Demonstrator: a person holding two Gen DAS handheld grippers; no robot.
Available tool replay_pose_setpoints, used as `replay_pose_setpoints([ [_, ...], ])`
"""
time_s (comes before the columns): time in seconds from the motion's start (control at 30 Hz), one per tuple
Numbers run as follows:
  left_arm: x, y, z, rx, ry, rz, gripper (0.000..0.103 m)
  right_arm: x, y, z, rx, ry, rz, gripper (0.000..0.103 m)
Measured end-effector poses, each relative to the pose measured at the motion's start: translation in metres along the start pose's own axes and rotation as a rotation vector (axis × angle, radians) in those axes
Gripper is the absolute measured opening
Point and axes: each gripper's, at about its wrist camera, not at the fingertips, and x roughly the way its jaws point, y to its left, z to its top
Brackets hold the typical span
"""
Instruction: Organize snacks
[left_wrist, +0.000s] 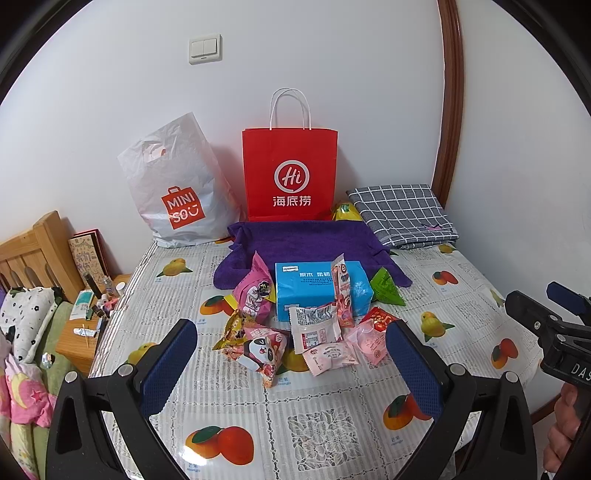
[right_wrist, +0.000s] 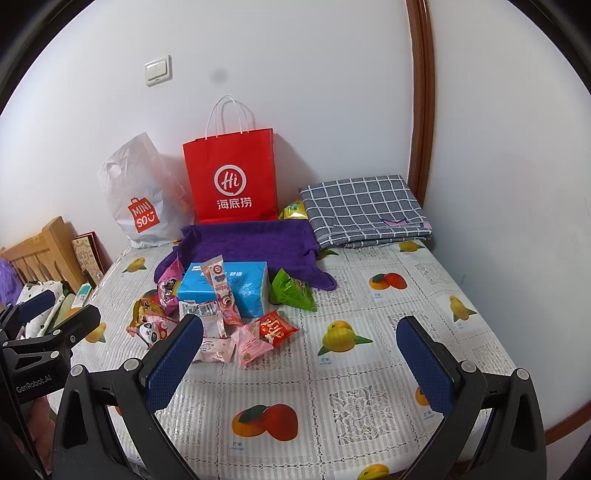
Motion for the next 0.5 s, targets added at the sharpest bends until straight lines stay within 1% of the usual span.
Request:
replay_pose_setpoints([
  [0.3,0.000,-0.001,0.000,0.001,0.002,-0.002,0.103,0.002,-0.001,0.000,0.004,0.000,0.007,0.103],
  [0.5,0.013,0.003,-0.003,-0.006,0.022,-0.001,0.103,0.014,-0.004,-0.005,0.014,0.022,0.008,0.103],
])
